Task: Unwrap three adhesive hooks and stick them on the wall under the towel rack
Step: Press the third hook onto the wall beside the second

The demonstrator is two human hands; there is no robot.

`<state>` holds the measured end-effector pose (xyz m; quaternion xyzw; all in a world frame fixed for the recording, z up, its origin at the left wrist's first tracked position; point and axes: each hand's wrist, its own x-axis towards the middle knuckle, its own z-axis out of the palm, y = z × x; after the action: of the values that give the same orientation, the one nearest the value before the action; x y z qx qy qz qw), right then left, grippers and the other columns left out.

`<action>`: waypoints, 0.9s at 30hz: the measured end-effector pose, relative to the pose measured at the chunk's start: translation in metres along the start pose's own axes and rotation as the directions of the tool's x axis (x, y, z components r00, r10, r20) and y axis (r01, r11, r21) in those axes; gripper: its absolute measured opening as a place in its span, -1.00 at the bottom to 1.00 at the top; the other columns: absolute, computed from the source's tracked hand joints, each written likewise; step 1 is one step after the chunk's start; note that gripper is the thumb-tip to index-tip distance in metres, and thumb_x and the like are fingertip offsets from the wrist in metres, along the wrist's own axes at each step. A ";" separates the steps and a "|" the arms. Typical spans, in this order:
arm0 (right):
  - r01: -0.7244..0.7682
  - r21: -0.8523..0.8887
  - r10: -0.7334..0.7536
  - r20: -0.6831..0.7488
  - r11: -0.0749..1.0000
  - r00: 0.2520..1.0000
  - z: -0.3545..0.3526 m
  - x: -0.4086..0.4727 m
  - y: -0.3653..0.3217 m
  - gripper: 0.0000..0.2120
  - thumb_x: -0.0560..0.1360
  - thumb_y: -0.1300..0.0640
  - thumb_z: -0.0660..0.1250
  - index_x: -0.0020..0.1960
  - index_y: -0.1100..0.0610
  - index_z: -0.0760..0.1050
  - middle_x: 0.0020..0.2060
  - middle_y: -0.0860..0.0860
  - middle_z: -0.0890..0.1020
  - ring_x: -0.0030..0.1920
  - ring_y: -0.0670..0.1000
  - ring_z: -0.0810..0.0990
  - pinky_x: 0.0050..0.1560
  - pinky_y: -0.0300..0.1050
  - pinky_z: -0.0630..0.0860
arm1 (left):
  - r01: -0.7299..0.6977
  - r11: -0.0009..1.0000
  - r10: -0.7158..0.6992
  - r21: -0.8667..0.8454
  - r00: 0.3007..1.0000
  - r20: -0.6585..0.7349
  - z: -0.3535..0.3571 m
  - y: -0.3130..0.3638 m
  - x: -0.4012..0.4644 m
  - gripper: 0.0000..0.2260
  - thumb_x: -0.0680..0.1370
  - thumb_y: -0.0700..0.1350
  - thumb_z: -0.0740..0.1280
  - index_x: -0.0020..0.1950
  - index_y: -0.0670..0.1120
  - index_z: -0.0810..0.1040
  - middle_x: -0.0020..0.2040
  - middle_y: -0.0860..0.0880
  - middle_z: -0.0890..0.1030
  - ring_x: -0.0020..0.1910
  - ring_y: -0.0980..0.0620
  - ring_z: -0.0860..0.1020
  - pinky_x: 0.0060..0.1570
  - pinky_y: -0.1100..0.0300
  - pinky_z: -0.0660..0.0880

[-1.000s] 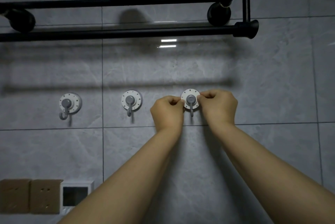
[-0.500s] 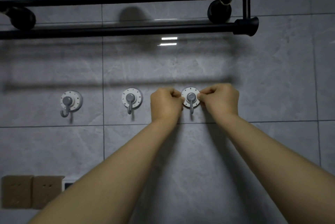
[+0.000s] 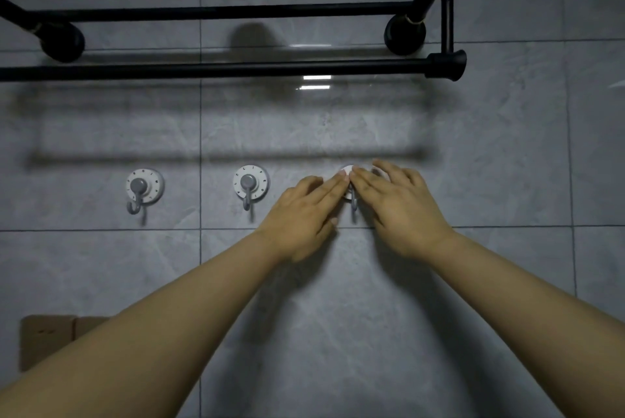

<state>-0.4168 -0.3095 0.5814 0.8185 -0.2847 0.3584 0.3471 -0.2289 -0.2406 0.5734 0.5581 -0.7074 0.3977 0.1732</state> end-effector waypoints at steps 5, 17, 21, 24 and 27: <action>-0.005 -0.022 0.005 0.005 1.000 1.000 0.001 0.003 0.003 -0.42 0.48 0.16 0.11 0.49 -0.02 0.15 0.47 -0.10 0.31 0.46 0.08 0.22 0.34 0.02 0.16 | -0.049 0.998 0.050 0.033 0.999 -0.017 -0.002 -0.009 0.003 -0.39 0.58 0.05 0.13 0.58 0.05 -0.06 0.60 0.12 -0.02 0.30 -0.03 0.22 0.22 0.10 0.27; -0.035 -0.051 0.040 0.103 0.998 0.994 0.008 -0.019 0.001 -0.32 0.47 0.16 0.07 0.53 0.06 -0.11 0.55 -0.03 0.07 0.54 0.10 -0.01 0.45 0.08 0.07 | 0.027 0.989 -0.032 0.148 0.999 0.033 0.004 0.003 -0.008 -0.36 0.59 0.11 0.06 0.57 0.00 -0.17 0.60 0.08 -0.13 0.50 -0.11 0.09 0.33 0.03 0.20; -0.045 -0.130 0.064 0.148 0.990 0.987 0.021 -0.025 -0.007 -0.29 0.48 0.18 0.02 0.51 0.13 -0.30 0.55 0.05 -0.19 0.53 0.15 -0.23 0.49 0.23 -0.09 | 0.056 0.987 -0.063 0.152 0.997 0.040 0.010 0.009 -0.009 -0.37 0.60 0.12 0.04 0.57 0.00 -0.18 0.60 0.07 -0.17 0.54 -0.12 0.00 0.38 0.03 0.15; -0.064 -0.146 0.084 0.138 0.987 0.987 0.029 -0.026 -0.012 -0.33 0.49 0.20 -0.05 0.51 0.15 -0.31 0.53 0.08 -0.25 0.53 0.16 -0.27 0.48 0.25 -0.14 | 0.055 0.982 -0.059 0.183 0.998 0.020 0.011 0.009 -0.009 -0.37 0.60 0.11 0.04 0.58 -0.01 -0.16 0.60 0.06 -0.15 0.54 -0.12 0.02 0.36 0.04 0.16; -0.092 -0.112 0.106 0.132 0.989 0.986 0.031 -0.026 -0.015 -0.32 0.49 0.21 -0.06 0.51 0.12 -0.32 0.54 0.04 -0.26 0.53 0.13 -0.24 0.49 0.22 -0.13 | 0.043 0.977 -0.047 0.207 0.999 0.015 0.010 0.007 -0.010 -0.37 0.59 0.11 0.05 0.58 -0.01 -0.14 0.60 0.06 -0.14 0.54 -0.11 0.04 0.34 0.03 0.18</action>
<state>-0.4096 -0.3189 0.5400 0.8065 -0.3669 0.3025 0.3512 -0.2305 -0.2416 0.5573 0.5928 -0.6511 0.4594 0.1165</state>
